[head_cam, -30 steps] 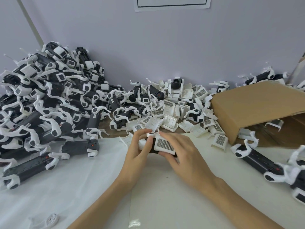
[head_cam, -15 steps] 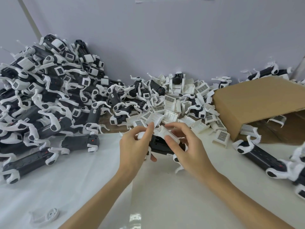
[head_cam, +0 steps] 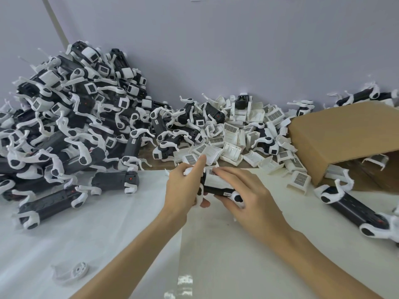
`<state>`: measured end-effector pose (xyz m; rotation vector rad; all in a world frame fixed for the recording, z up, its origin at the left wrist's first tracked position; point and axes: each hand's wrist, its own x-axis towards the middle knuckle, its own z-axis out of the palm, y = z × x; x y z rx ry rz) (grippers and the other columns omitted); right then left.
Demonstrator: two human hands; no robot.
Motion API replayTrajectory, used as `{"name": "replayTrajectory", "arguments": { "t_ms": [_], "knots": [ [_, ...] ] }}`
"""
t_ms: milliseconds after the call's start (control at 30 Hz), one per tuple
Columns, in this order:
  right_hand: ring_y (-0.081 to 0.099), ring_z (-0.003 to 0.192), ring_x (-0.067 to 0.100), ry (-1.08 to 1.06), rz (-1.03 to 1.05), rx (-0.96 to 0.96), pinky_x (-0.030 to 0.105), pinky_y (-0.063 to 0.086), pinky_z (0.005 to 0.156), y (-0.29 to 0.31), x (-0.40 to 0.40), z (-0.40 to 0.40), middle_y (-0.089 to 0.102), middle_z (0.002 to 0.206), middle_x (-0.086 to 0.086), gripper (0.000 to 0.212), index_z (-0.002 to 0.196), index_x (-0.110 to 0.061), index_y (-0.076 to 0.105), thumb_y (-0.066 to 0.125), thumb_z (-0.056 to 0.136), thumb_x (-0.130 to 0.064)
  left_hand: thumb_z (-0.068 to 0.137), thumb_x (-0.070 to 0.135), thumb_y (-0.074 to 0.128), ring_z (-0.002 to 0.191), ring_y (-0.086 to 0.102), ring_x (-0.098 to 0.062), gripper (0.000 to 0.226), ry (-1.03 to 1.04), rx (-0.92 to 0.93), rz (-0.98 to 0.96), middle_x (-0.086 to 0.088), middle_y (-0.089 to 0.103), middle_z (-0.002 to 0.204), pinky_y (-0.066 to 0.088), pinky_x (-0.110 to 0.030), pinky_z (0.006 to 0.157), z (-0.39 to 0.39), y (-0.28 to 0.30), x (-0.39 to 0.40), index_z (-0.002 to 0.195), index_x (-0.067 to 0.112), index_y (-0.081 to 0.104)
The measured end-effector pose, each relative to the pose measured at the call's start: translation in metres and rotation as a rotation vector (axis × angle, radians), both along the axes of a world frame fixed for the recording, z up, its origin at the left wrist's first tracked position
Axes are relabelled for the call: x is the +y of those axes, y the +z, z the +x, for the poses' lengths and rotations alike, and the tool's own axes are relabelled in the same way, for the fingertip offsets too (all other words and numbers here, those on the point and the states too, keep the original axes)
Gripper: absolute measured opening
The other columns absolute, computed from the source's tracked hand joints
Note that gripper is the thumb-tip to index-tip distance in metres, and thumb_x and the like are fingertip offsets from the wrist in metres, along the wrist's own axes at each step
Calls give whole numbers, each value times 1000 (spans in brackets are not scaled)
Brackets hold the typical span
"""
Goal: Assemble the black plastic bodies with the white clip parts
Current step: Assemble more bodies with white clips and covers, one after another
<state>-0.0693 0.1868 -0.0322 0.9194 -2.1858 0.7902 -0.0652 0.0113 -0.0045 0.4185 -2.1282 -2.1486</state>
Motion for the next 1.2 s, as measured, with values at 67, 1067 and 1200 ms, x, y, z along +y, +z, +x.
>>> {"name": "replayTrajectory", "arguments": {
  "t_ms": [67,1067,1200],
  "knots": [
    [65,122,22,-22,45,57,42,51,102,0,3,-2,69,133,1,54,135,-7,67,86,85,-15,90,73,67,52,69,-32,63,-51,-36,16,-19,71,74,54,-36,62,2,3,0,116,16,66],
    [55,104,9,-1,38,-181,26,37,101,-5,18,-16,69,105,-11,29,122,-17,72,67,99,-34,96,18,77,114,62,-16,28,-387,600,-387,17,64,116,45,-19,97,-7,-29,-25,118,22,60],
    [39,110,-13,25,30,-234,19,30,106,-7,16,-12,63,113,-16,37,135,-19,64,67,100,-33,97,22,75,124,61,-17,31,-400,546,-337,9,66,122,45,-17,98,-5,-32,-29,123,23,57]
  ]
}}
